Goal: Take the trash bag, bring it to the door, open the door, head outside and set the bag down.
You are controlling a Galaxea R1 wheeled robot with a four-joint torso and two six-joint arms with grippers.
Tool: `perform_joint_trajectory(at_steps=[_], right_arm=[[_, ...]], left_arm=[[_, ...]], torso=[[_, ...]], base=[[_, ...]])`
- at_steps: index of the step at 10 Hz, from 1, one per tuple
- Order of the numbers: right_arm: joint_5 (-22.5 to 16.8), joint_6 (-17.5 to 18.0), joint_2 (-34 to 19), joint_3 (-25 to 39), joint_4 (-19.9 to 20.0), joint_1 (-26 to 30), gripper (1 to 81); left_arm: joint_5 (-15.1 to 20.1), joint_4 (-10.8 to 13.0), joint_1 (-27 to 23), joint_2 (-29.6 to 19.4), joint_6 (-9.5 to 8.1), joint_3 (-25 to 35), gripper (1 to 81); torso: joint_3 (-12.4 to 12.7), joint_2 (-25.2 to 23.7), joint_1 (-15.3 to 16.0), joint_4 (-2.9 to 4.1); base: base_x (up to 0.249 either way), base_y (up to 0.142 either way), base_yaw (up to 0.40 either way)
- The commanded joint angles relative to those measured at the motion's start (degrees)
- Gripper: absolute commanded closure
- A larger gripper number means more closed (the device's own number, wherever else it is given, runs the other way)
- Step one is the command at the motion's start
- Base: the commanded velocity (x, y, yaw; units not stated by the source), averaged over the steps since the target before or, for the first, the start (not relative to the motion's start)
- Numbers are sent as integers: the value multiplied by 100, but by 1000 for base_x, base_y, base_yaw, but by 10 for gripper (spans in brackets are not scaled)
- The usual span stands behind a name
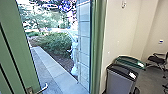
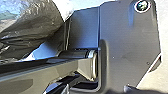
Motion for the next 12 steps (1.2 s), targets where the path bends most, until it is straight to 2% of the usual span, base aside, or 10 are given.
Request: perform_joint_trajectory(at_steps=[1, 5, 8, 12], right_arm=[[-376, -77, 40, 31, -86, 213, 10], [-376, -68, 31, 40, -77, 213, 10], [-376, -68, 31, 22, -86, 222, 10], [-376, -77, 40, 40, -86, 240, 10]], left_arm=[[322, 23, -368, 12, 34, 16, 811], [313, 23, -333, 20, 34, 16, 811], [-56, 32, -236, 20, 26, 16, 811], [-56, 32, -227, 3, 26, 16, 811]], torso=[[0, 0, 0, 0], [0, 4, 9, 0], [0, 2, 2, 0], [0, 2, 2, 0]], base=[[109, 0, 0], [40, 0, 0], [0, 0, 0], [0, 0, 0]])
